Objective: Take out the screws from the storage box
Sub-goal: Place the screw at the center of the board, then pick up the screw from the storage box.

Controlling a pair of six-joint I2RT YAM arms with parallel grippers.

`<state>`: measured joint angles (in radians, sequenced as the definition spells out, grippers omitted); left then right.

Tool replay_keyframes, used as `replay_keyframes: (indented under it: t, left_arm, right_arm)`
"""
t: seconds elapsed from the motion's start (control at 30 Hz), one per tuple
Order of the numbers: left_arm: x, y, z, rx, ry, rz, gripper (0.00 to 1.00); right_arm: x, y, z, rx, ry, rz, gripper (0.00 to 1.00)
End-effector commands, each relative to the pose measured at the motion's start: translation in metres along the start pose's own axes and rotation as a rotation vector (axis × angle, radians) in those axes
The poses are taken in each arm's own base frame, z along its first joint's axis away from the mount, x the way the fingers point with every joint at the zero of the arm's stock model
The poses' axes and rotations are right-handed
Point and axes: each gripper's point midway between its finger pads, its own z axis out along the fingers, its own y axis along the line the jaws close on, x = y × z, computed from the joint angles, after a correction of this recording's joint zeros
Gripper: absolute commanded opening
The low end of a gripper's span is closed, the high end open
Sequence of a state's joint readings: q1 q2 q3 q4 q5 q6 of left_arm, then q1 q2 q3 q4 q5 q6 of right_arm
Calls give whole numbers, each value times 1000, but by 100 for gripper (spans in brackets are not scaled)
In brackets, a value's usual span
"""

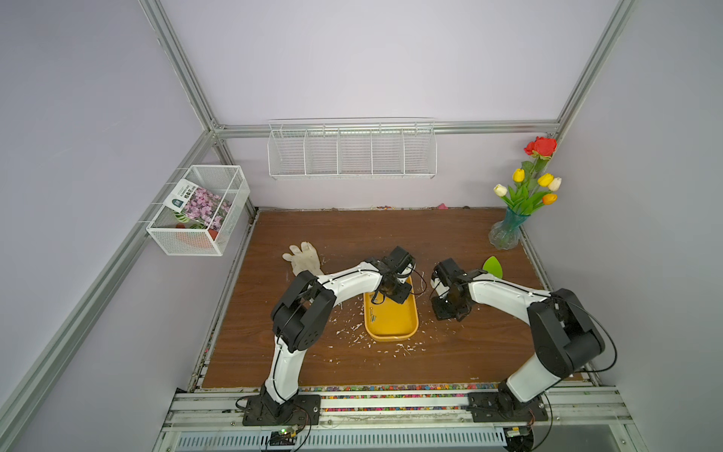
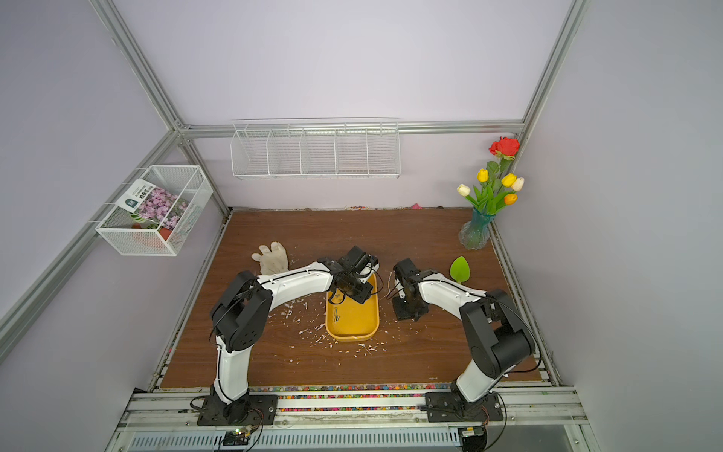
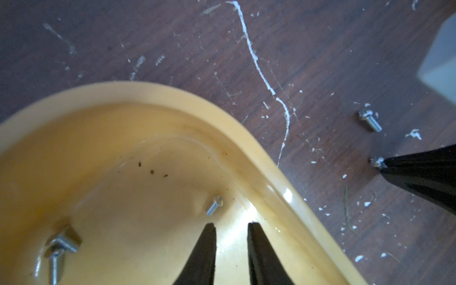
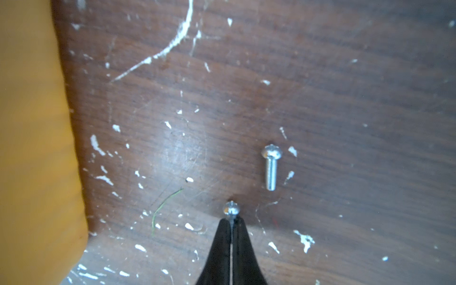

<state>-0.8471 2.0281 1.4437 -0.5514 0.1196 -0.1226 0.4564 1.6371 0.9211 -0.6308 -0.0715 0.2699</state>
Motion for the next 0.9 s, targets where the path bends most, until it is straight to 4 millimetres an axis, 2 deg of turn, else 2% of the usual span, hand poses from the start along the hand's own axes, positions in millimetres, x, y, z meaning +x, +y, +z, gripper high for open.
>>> replay_keyframes:
  t: [0.0,0.17,0.4,0.87]
  left_arm:
    - [6,6,13,-24,39,-6,28]
    - [9,10,17,-46,47,-11,27]
    - [11,15,21,-66,59,-19,28]
    - [13,20,27,-85,78,0,31]
  right_arm:
    - [1,1,0,13,7,-4,16]
    - [-2,2,-10,9,-20,-7,26]
    - [-9,5,-23,-4,-69,-6,26]
    - [-28,14,-62,-37,-186,-2,25]
